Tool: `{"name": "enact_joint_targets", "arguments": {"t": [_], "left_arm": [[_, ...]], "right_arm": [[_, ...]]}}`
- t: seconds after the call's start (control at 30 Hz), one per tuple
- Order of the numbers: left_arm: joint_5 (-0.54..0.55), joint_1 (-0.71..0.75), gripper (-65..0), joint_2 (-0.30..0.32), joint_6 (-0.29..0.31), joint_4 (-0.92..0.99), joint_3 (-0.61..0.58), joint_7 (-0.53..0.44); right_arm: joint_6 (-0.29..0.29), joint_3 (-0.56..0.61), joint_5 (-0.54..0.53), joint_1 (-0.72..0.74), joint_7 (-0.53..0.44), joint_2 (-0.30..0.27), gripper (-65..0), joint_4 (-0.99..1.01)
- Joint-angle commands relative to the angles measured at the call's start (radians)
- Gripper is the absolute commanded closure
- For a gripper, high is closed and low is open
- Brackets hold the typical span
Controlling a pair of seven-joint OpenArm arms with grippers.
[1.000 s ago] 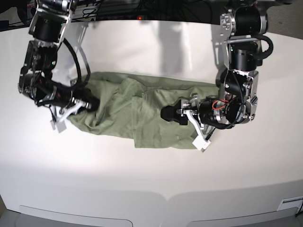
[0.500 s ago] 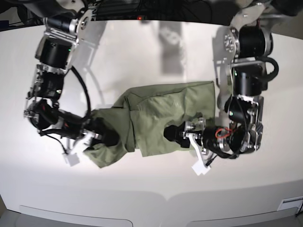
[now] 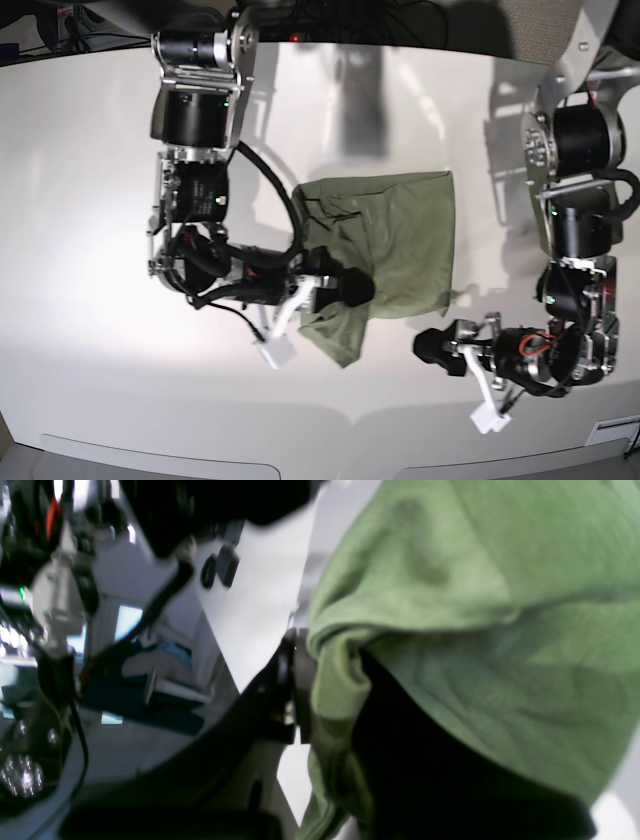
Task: Fold the T-shirt properly
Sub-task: 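Grasp the strip end with the right gripper and fold it over toward the left gripper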
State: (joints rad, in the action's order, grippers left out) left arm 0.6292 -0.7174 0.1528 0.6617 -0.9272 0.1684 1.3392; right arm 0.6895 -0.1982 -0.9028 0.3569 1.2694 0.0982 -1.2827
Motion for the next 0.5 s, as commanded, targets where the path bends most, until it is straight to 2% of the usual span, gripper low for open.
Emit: {"name": "enact_joint_targets", "arguments": {"t": [0.0,0.1,0.2,0.33,0.4,0.47], "left_arm": [[0.026,-0.037,-40.1,0.018,-0.004,-0.017,0.001,-0.007],[0.026,-0.035,-40.1,0.056,-0.034,-0.017,0.001,-0.007],[0.034,-0.031,-40.1,0.082,-0.042,-0.017,0.001,-0.006],[0.033,-0.031,-40.1,0.089,-0.045,-0.017,0.001,-0.003],[0.034,-0.031,-40.1,0.089,-0.045,-0.017,0.001,-0.006],[0.033,-0.031,-40.1,0.089,-0.045,-0.017,0.001,-0.011]], "right_arm": [[0.009,0.021,-0.016,0.028,-0.016,0.019,0.0,-0.016],[0.009,0.060,0.064,0.027,-0.018,0.057,0.0,-0.016],[0.009,0.079,0.127,0.027,-0.026,0.059,0.0,-0.016],[0.009,0.109,0.122,0.027,-0.031,0.059,-0.9,-0.016],[0.009,0.121,0.107,0.027,-0.030,0.059,-12.0,-0.016],[0.009,0.139,0.095,0.025,-0.026,0.059,-19.0,-0.016]]}}
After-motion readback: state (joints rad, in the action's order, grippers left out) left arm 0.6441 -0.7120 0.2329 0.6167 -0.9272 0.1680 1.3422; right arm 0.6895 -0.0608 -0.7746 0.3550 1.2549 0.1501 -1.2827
